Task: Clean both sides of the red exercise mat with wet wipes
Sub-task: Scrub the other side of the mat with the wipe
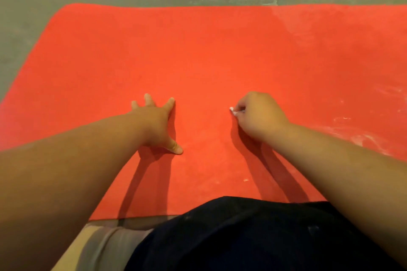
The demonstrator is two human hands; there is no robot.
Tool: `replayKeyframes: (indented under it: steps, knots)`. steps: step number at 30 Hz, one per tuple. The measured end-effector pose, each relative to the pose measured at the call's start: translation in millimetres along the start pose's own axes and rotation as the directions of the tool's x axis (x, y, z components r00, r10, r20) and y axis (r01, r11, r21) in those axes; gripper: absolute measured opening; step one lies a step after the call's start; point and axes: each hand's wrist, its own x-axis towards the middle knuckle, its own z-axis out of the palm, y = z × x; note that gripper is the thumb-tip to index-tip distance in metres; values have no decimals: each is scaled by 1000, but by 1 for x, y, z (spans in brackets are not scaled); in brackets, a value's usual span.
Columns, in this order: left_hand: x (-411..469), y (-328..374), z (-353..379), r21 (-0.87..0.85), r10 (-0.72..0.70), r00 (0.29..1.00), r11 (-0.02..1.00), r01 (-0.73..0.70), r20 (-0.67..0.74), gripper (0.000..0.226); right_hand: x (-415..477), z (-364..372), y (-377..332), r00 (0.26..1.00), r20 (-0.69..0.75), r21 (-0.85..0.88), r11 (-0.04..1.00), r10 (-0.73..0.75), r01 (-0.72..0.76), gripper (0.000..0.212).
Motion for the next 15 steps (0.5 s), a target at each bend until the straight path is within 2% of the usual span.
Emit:
replayKeyframes:
  steps: [2, 4, 5, 6, 8, 10, 11, 13, 15]
  knots:
    - [-4, -7, 6, -31, -73, 997, 997, 73, 19, 140, -21, 9, -31, 959, 126, 74, 966, -255, 247, 21]
    - [-6, -16, 8, -6, -40, 999, 999, 40, 25, 141, -33, 14, -45, 874, 227, 116, 903, -429, 413, 20]
    - [-6, -20, 9, 14, -13, 1000, 1000, 13, 27, 140, -27, 13, -41, 876, 221, 106, 903, -429, 416, 20]
    - [-6, -24, 9, 31, 6, 1000, 999, -7, 29, 140, -17, 11, -33, 907, 183, 85, 925, -380, 370, 21]
    - [-3, -27, 9, 63, 17, 999, 998, -19, 28, 140, 6, 3, -10, 982, 42, 58, 982, -182, 179, 22]
    - [0, -27, 9, 84, 14, 1000, 996, -16, 26, 141, 21, 0, 3, 998, -63, 40, 999, 1, 1, 23]
    - [1, -27, 9, 88, 15, 1000, 996, -17, 26, 141, 24, 3, 0, 997, -68, -4, 1000, 31, -31, 23]
    - [2, -27, 9, 89, 16, 1000, 996, -18, 18, 141, 18, 10, -21, 999, -46, -53, 998, -24, 21, 26]
    - [1, -27, 9, 87, 13, 1000, 996, -14, 11, 141, 2, 18, -51, 985, 27, -17, 986, -168, 168, 29]
